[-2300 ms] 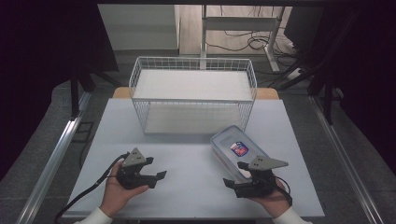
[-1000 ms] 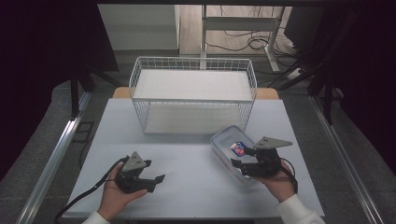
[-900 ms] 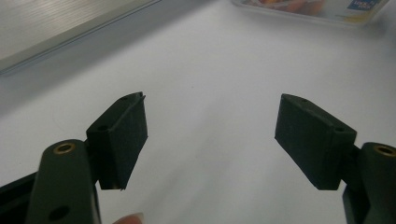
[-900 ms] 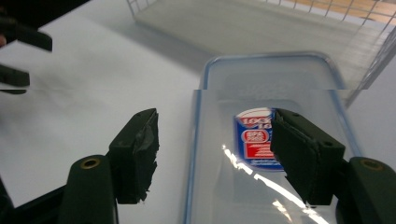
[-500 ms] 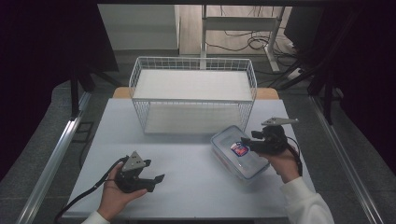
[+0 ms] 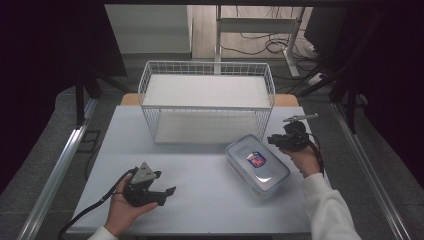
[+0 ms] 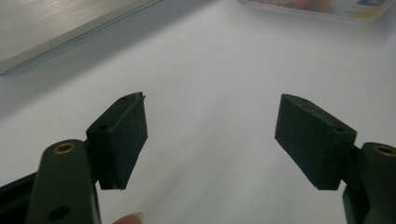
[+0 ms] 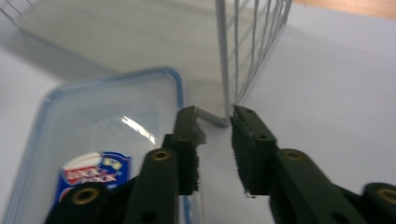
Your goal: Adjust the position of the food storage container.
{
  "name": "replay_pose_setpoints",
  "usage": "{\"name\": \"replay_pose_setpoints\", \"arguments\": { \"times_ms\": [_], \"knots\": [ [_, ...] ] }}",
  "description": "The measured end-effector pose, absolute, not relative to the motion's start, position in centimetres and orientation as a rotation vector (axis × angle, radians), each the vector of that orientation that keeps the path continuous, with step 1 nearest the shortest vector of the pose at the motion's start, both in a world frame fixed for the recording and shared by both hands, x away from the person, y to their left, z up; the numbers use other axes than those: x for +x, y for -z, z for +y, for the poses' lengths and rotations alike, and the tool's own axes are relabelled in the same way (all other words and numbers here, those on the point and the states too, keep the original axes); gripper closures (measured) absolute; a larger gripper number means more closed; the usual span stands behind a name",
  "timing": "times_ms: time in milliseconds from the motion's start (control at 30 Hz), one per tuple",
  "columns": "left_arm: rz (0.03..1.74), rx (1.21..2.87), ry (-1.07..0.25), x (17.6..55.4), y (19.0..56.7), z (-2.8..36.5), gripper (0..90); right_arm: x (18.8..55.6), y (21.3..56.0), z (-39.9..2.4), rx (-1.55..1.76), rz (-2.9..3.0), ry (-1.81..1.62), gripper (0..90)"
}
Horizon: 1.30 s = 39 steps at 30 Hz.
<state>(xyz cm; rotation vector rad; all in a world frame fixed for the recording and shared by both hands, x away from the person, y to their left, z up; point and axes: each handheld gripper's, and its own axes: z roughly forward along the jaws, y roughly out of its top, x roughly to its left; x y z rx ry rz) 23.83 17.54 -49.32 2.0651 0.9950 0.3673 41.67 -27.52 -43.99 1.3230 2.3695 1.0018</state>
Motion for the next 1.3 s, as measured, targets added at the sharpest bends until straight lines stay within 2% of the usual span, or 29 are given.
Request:
{"name": "replay_pose_setpoints", "arguments": {
  "times_ms": [67,100,200,400,733,1300],
  "knots": [
    [0.997,2.065,-0.366,23.8,49.3,17.5,25.3,41.9,44.2,-27.5,1.320,2.375,-0.988,79.1],
    [0.997,2.066,-0.365,23.8,49.3,17.6,25.3,42.2,44.4,-27.5,1.332,2.389,-0.976,84.6],
    [0.993,2.072,-0.364,23.8,49.4,17.5,25.3,42.6,44.9,-27.1,1.294,2.423,-0.932,88.7],
    [0.999,2.059,-0.373,23.8,49.2,17.7,25.3,42.8,46.3,-25.9,1.224,2.493,-0.831,89.1],
    [1.011,2.058,-0.362,23.9,49.3,17.8,25.6,42.2,46.2,-25.0,1.151,2.521,-0.815,89.1],
    [1.014,2.050,-0.365,24.0,49.2,18.0,25.4,40.0,46.4,-20.0,0.924,2.674,-0.829,89.2]
  ]
}}
